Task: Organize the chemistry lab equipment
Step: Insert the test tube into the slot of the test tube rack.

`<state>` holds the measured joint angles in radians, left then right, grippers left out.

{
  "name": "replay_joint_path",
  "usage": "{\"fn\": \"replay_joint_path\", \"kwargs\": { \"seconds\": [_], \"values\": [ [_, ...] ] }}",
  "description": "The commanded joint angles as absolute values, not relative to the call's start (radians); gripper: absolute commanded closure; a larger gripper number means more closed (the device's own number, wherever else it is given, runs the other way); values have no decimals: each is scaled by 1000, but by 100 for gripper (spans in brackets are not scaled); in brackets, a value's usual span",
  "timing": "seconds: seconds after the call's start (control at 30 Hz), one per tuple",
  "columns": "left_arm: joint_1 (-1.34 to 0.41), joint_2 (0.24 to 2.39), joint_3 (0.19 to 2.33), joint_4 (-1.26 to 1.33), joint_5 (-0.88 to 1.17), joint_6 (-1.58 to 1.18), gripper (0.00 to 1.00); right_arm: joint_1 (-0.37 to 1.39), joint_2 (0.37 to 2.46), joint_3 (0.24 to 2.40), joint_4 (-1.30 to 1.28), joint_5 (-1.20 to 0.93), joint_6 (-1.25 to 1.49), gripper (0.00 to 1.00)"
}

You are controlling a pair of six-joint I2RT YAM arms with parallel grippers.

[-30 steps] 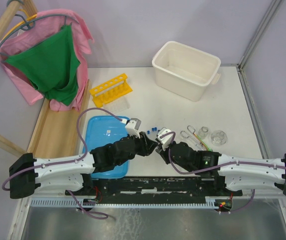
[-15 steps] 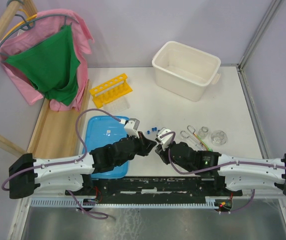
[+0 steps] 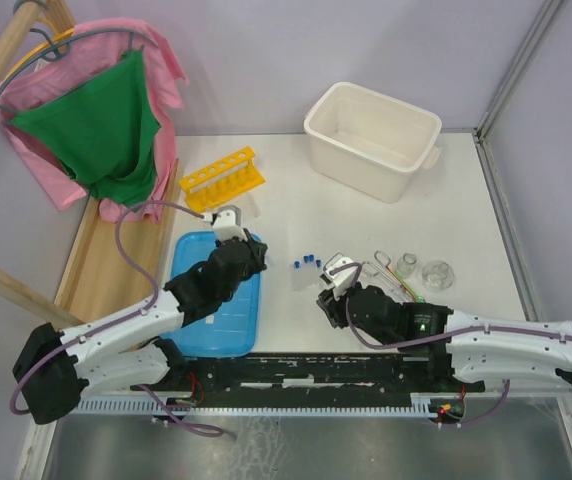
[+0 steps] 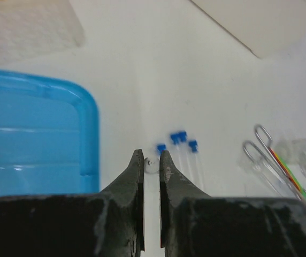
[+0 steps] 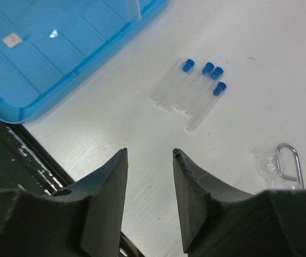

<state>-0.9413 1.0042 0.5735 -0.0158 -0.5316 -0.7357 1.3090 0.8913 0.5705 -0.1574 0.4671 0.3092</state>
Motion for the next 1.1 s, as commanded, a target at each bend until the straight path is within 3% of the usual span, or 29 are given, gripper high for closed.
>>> {"fn": "replay_joint_path", "kwargs": {
  "seconds": [0.0, 0.27, 0.43, 0.7, 1.07],
  "values": [
    [-754, 1054, 721, -65, -606, -558, 97, 1314, 963, 604, -240, 616, 368, 53],
    [-471, 1275, 955, -93, -482, -513, 97, 1313, 1159, 719, -325, 733, 416, 54],
    [-457, 1417, 1084, -82, -586, -447, 97, 1266, 1178, 760, -326, 758, 425, 52],
    [-452, 1592, 1175, 26, -768, -313, 97, 1017, 1234, 804, -260, 565, 377, 52],
    [-373, 1721, 1301, 81, -707, -274, 97, 876, 1379, 918, -205, 412, 300, 53]
  ]
}}
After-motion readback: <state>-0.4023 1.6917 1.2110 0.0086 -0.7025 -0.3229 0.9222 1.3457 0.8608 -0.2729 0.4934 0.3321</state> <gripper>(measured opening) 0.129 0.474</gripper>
